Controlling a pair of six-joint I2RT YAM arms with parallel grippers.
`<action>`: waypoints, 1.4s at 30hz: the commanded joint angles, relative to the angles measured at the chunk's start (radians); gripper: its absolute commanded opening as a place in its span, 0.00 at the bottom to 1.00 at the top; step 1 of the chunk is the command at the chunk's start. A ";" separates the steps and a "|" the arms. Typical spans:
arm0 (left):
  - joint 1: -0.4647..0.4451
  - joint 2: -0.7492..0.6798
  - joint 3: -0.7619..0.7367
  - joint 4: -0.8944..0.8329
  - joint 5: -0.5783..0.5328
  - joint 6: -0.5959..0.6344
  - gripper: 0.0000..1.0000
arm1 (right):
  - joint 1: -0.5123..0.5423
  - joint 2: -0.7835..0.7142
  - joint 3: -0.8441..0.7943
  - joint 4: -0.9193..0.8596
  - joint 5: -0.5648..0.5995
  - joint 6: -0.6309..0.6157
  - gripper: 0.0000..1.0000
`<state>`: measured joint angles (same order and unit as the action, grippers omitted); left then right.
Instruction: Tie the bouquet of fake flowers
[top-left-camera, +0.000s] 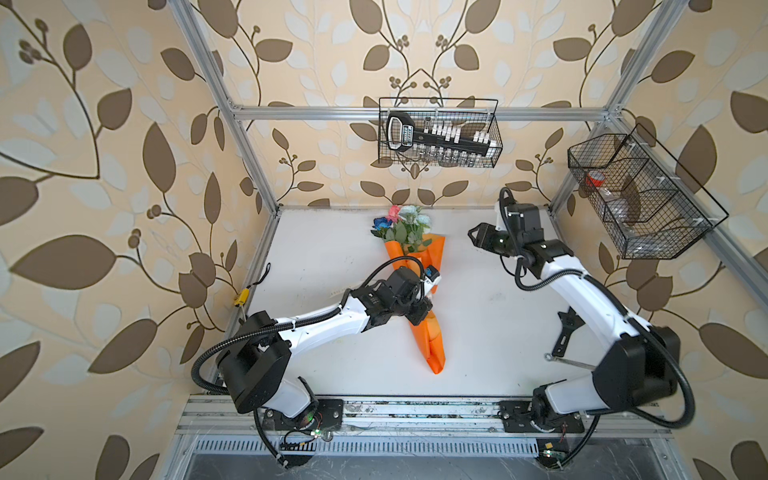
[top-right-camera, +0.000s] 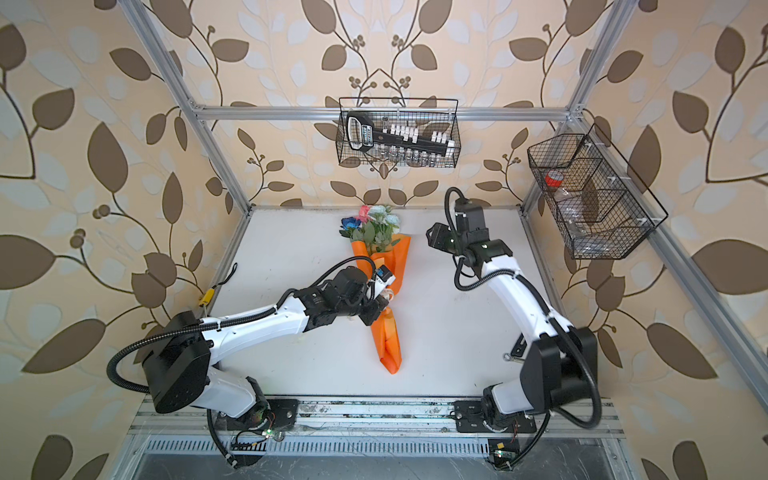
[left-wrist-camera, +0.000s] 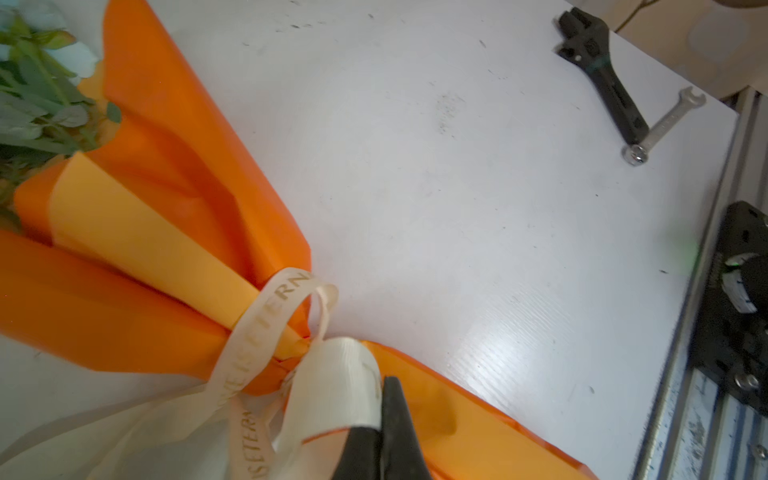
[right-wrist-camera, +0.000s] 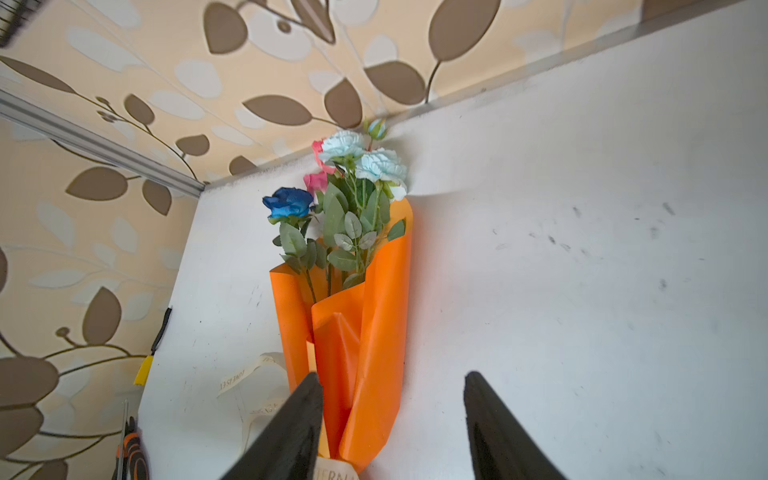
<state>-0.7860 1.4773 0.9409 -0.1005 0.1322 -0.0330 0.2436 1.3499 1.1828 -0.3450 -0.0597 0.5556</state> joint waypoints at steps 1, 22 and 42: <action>0.080 0.015 0.063 0.030 0.014 -0.159 0.00 | 0.029 -0.164 -0.155 0.041 0.189 0.091 0.56; 0.261 0.189 0.268 -0.213 0.161 -0.435 0.00 | 1.048 0.425 -0.020 0.226 0.618 -0.004 0.56; 0.326 0.364 0.444 -0.366 0.265 -0.356 0.00 | 0.915 0.888 0.336 0.294 0.573 0.010 0.63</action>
<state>-0.4633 1.8469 1.3399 -0.4122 0.3672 -0.4309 1.1645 2.1990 1.4788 -0.0807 0.5346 0.5751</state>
